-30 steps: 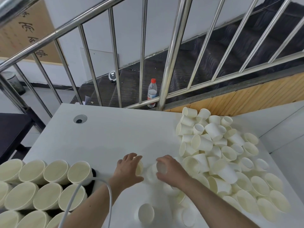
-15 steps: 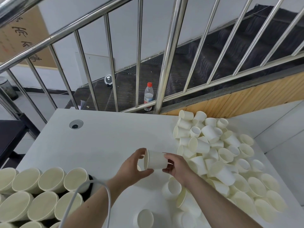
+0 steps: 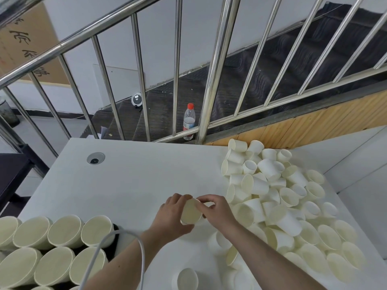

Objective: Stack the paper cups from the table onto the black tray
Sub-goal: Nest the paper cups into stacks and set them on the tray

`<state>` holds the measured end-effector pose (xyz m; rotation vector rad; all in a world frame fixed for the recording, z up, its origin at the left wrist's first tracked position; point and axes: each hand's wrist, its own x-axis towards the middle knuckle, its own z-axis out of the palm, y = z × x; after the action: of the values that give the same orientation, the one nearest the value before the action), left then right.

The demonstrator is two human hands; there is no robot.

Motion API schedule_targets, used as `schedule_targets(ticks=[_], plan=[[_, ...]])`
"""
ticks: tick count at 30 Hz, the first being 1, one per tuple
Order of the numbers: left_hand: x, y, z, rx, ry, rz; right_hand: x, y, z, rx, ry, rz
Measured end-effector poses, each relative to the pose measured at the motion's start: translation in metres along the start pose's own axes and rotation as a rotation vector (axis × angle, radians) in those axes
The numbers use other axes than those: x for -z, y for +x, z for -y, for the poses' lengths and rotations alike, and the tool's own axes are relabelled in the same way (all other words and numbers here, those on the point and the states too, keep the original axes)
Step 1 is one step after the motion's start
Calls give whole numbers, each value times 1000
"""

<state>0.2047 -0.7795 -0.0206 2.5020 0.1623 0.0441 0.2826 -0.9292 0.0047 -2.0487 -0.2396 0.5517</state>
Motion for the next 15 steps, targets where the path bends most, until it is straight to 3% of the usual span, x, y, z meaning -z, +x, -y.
schedule_targets(ticks=[8,15], plan=[[3,-3,13,137,228,152,-2,11,-22,-50,-308,-32],[0,-7,24,225,245,257,-9,21,-32,-73,-491,37]])
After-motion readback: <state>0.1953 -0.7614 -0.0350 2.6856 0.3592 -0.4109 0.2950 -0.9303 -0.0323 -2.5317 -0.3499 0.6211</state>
